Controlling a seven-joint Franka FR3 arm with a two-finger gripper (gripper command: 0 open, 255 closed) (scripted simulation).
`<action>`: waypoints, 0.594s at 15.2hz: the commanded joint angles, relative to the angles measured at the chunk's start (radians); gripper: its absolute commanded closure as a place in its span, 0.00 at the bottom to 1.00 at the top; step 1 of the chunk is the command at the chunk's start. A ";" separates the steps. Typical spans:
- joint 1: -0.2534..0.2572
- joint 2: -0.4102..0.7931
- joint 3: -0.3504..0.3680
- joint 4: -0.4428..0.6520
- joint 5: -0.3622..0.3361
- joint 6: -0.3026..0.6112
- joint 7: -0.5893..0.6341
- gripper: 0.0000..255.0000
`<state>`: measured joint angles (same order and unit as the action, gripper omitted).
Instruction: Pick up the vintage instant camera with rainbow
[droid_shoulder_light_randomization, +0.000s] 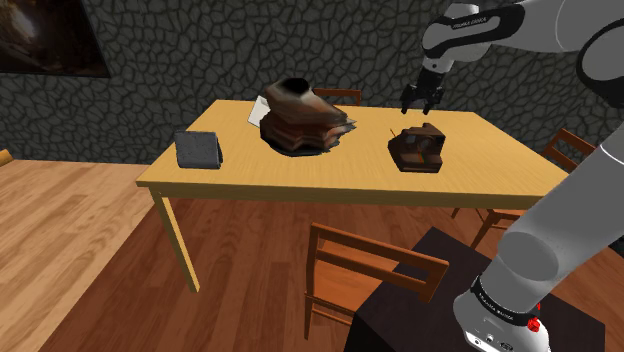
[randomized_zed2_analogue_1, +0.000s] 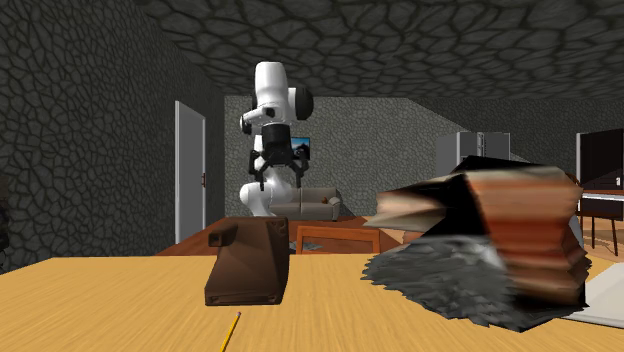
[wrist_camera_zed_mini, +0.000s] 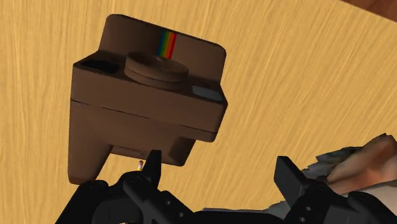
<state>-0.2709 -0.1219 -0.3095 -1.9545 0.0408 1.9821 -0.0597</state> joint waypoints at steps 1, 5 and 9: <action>-0.021 0.055 -0.029 0.037 0.027 0.013 -0.009 0.00; -0.065 0.154 -0.077 0.113 0.086 0.021 -0.020 0.00; -0.117 0.255 -0.118 0.192 0.152 0.021 -0.031 0.00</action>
<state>-0.3740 0.1047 -0.4174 -1.7861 0.1737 2.0036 -0.0883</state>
